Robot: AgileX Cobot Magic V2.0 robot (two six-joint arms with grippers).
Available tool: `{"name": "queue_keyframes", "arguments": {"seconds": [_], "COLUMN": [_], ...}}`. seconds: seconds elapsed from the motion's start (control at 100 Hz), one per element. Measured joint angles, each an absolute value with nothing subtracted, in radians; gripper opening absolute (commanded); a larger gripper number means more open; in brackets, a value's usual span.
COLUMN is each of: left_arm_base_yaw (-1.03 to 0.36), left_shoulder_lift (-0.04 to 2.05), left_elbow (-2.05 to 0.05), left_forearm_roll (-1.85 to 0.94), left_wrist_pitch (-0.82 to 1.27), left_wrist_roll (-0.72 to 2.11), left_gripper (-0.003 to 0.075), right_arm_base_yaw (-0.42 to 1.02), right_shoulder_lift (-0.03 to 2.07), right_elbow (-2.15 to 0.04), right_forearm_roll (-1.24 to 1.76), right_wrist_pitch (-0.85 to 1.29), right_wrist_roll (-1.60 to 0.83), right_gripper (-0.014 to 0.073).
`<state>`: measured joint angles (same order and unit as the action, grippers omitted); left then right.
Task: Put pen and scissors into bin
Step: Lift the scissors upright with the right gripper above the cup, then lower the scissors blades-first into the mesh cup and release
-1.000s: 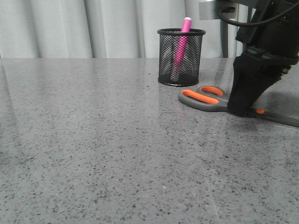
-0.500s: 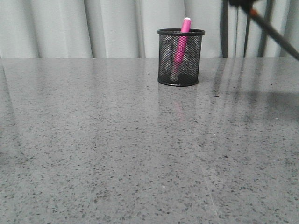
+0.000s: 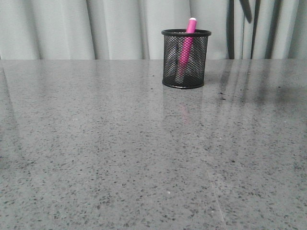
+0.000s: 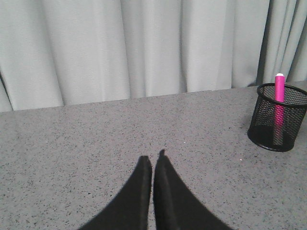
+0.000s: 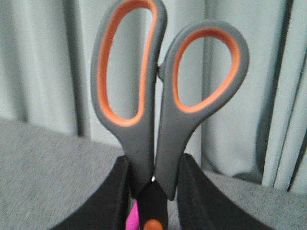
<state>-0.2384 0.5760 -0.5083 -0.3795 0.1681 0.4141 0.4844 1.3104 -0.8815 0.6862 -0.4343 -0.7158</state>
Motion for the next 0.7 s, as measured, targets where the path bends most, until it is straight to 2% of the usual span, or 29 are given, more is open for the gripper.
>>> {"name": "queue_keyframes", "arguments": {"seconds": [0.23,0.52,0.7], "left_arm_base_yaw": [-0.238,-0.238,-0.238], "left_shoulder_lift": [0.576,0.576,0.576], "left_elbow": [-0.508,-0.508,-0.508], "left_forearm_roll": [-0.379,-0.379,-0.379], "left_wrist_pitch": [0.168,0.168,0.168], "left_wrist_roll": [0.414,0.414,0.414], "left_gripper": [-0.0019,-0.0019,-0.0019], "right_arm_base_yaw": [0.497,0.500,0.500], "right_shoulder_lift": [1.459,1.655,1.735], "right_elbow": [-0.964,-1.135,-1.161], "right_forearm_roll": [0.539,0.503,0.501], "right_wrist_pitch": [-0.555,-0.612,-0.619], "right_wrist_roll": [-0.546,-0.525,-0.524], "right_gripper": [-0.0076,-0.0076,-0.0076]}}
